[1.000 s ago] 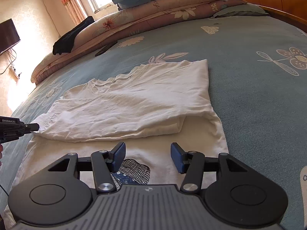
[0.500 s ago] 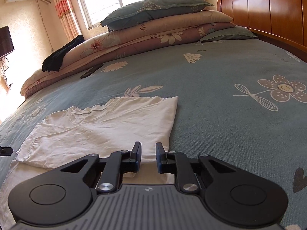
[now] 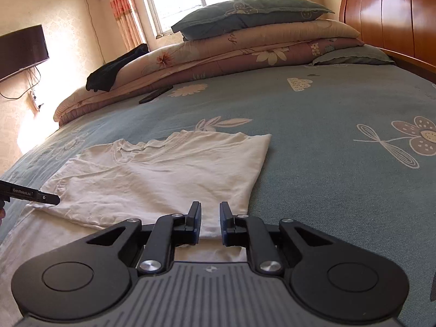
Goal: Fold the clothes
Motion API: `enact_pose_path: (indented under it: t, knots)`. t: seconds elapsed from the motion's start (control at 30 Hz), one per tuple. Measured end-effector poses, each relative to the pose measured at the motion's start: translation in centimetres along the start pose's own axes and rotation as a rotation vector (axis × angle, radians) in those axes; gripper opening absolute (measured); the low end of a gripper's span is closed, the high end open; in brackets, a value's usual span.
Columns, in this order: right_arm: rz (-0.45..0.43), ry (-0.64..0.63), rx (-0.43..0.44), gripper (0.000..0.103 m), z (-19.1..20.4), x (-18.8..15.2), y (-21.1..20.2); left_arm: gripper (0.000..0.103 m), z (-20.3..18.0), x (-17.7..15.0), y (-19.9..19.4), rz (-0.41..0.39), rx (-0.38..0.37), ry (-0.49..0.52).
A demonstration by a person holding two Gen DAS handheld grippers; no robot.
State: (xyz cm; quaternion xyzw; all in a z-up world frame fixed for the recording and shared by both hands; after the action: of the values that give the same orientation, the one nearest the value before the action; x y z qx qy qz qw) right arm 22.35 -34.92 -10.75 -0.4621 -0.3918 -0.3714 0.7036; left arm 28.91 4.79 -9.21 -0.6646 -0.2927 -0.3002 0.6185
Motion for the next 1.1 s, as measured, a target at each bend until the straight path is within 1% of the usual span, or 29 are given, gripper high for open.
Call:
enact_pose_path:
  t: [0.07,0.13,0.17,0.27,0.33,0.4,0.43,0.5,0.57,0.67,0.8,0.83,0.87,0.9,0.93,0.97,1.0,1.07,1.1]
  knots:
    - [0.010,-0.011,0.018,0.020,0.0,-0.3,0.7,0.035,-0.4,0.2,-0.1,0.013,0.019,0.017]
    - [0.049,-0.016,0.021,0.021,-0.2,-1.4,1.7,0.035,-0.9,0.7,-0.7,-0.002,0.010,0.015]
    - [0.044,-0.001,0.028,0.021,-0.5,-1.6,1.7,0.036,-1.4,1.0,-1.0,-0.017,0.003,0.025]
    - [0.042,0.081,0.041,0.023,-1.4,-1.4,1.2,0.042,-3.1,1.6,-0.8,-0.060,0.016,0.055]
    - [0.039,0.077,0.038,0.024,-1.2,-1.6,1.2,0.044,-3.7,1.3,0.0,-0.057,0.012,0.036]
    - [0.038,0.050,0.032,0.028,-0.8,-1.6,1.2,0.045,-3.7,0.1,0.7,-0.037,0.030,0.008]
    - [0.036,0.039,0.030,0.028,-0.6,-1.6,1.2,0.045,-3.7,-0.4,1.0,-0.034,0.036,-0.003]
    - [0.035,0.038,0.032,0.029,-0.6,-1.7,1.2,0.045,-3.3,-1.5,0.4,-0.085,0.027,0.005]
    - [0.033,0.069,0.044,0.029,-1.1,-1.7,1.2,0.047,-3.0,-2.1,-0.1,-0.104,0.014,0.002]
    - [0.031,0.107,0.059,0.031,-1.6,-1.7,1.3,0.047,-2.6,-2.1,-0.3,-0.109,-0.007,-0.001]
    - [0.028,0.114,0.065,0.032,-1.7,-1.7,1.3,0.047,-2.7,-1.4,-0.5,-0.113,-0.010,-0.028]
    - [0.028,0.115,0.066,0.032,-1.7,-1.7,1.3,0.049,-2.9,-1.1,-0.6,-0.130,-0.015,-0.015]
    - [0.027,0.118,0.070,0.033,-1.7,-1.7,1.3,0.055,-3.1,-0.9,-0.6,-0.144,-0.019,-0.001]
    - [0.026,0.123,0.083,0.039,-1.8,-1.7,1.3,0.059,-3.2,-0.8,-0.3,-0.141,-0.015,0.007]
    - [0.025,0.128,0.094,0.042,-1.8,-1.7,1.3,0.067,-3.2,-0.7,0.5,-0.101,-0.003,0.003]
    - [0.024,0.124,0.097,0.047,-1.7,-1.7,1.3,0.064,-3.2,-0.6,1.2,-0.067,0.008,-0.004]
    - [0.023,0.118,0.099,0.047,-1.6,-1.7,1.2,0.064,-3.2,-0.5,1.5,-0.062,0.009,-0.011]
    - [0.019,0.087,0.083,0.047,-1.1,-1.7,1.2,0.062,-4.0,0.3,1.3,-0.061,-0.018,0.003]
    - [0.017,0.072,0.076,0.047,-0.8,-1.7,1.1,0.062,-4.8,1.0,1.1,-0.063,-0.045,0.013]
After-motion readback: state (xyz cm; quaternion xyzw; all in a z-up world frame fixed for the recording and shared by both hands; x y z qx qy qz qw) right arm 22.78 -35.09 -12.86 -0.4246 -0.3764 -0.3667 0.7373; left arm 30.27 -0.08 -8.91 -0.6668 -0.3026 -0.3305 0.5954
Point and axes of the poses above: each gripper's, at about its wrist camera, not at the fingertips, and y roughly the way its jaws point, z to its left, x to its top, the point moved 1 cm from there along y, roughly the way its jaws point, and after that the axes turned 11 degrees about -z, right-handed, at the moved point
